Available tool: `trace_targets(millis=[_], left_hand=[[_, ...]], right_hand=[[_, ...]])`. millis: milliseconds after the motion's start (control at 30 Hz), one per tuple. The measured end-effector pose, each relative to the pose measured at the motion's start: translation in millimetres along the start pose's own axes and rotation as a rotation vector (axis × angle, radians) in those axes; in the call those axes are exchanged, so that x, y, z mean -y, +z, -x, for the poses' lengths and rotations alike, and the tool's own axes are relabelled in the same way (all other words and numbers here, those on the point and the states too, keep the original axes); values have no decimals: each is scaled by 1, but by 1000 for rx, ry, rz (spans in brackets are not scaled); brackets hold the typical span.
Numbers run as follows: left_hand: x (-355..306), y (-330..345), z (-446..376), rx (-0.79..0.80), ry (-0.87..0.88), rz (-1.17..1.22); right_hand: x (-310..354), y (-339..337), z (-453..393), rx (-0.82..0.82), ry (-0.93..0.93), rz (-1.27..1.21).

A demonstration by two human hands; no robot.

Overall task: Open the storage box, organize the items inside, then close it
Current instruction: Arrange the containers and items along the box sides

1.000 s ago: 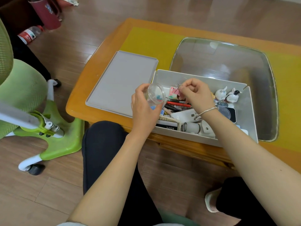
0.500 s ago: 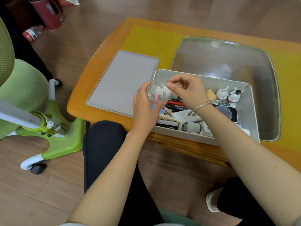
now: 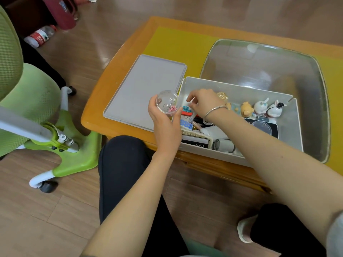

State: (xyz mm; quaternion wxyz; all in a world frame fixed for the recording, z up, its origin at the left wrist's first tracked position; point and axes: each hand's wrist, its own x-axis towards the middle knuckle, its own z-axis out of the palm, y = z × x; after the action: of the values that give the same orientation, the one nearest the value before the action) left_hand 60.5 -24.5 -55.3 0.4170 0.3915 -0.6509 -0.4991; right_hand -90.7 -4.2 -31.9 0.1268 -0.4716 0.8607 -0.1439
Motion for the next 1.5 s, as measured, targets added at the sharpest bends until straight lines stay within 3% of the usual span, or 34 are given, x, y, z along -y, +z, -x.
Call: trace_targets(millis=[233, 433, 633, 933, 1300, 1500], left_hand=[[2, 0, 0, -11, 16, 4], [1, 1, -1, 2, -3, 20], [1, 1, -1, 8, -17, 38], [1, 0, -1, 26, 9, -11], [-7, -2, 3, -46, 227, -499], [-17, 4, 7, 72, 366, -589]], right_hand=[[1, 14, -24, 277, -119, 226], [-5, 20, -23, 298, -227, 273], [-6, 25, -17, 209, -269, 299], [-13, 12, -6, 153, -200, 100], [-28, -18, 57, -90, 94, -506], [-46, -32, 94, -216, 143, -656]])
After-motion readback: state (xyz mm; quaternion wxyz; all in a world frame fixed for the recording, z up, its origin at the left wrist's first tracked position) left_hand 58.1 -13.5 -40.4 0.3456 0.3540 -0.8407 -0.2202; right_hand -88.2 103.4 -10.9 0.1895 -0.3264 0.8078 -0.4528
